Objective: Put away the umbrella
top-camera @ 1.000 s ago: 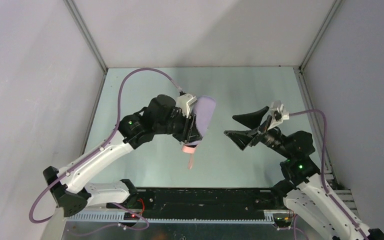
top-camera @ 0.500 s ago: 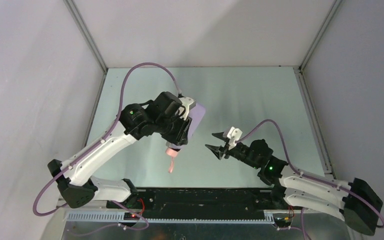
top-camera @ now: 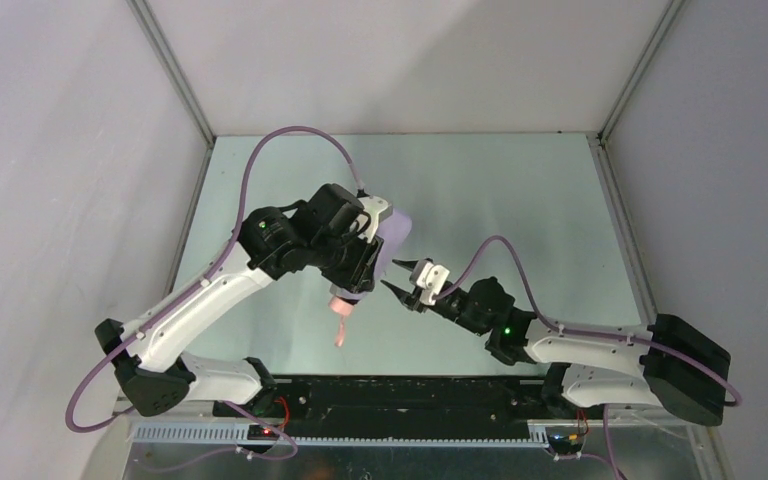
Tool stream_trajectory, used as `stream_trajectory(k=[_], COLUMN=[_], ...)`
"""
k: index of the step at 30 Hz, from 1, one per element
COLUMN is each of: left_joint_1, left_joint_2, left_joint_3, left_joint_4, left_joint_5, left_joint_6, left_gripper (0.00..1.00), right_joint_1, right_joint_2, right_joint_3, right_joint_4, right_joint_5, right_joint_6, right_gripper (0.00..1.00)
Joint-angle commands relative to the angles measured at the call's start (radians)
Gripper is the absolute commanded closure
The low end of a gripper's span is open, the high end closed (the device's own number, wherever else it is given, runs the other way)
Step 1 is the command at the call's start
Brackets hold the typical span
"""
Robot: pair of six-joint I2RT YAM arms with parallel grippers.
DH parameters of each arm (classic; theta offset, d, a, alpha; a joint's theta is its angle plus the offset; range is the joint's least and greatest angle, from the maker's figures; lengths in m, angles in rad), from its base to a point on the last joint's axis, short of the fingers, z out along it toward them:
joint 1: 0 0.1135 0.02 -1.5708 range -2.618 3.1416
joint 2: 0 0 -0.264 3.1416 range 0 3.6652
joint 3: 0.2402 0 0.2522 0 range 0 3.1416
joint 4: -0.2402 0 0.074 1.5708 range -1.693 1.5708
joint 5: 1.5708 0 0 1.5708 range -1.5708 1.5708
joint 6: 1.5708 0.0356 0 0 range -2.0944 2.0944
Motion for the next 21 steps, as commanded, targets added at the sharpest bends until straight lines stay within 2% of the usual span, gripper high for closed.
stream_trajectory(k=[1, 4, 6, 8, 9, 11, 17, 21], left_joint_1=[-0.003, -0.003, -0.003, -0.003, -0.004, -0.001, 0.025, 0.043], left_joint_2=[-0.018, -0.022, -0.025, -0.027, -0.028, -0.031, -0.054, -0.089], left_joint_3=[0.065, 0.061, 0.058, 0.055, 0.053, 0.05, 0.032, -0.025], left_joint_4=[0.053, 0.056, 0.056, 0.054, 0.053, 0.052, 0.088, 0.219], left_joint_5=[0.032, 0.045, 0.047, 0.047, 0.045, 0.034, 0.027, 0.056], left_joint_6=[0.022, 0.022, 0.024, 0.027, 0.029, 0.03, 0.031, 0.016], left_gripper=[0.8, 0.81, 0.81, 0.81, 0.81, 0.82, 0.91, 0.97], right_joint_1=[0.011, 0.016, 0.017, 0.018, 0.02, 0.024, 0.053, 0.12], right_joint_2=[0.025, 0.038, 0.046, 0.052, 0.052, 0.047, 0.005, -0.007], right_joint_3=[0.072, 0.083, 0.091, 0.1, 0.103, 0.108, 0.108, 0.108], right_joint_4=[0.063, 0.067, 0.068, 0.06, 0.045, 0.013, -0.129, -0.181], right_joint_5=[0.024, 0.041, 0.036, 0.026, 0.018, 0.007, -0.046, -0.104], right_joint_6=[-0.029, -0.033, -0.034, -0.032, -0.037, -0.049, -0.123, -0.175], right_gripper=[0.54, 0.55, 0.6, 0.76, 0.9, 1.0, 1.0, 1.0])
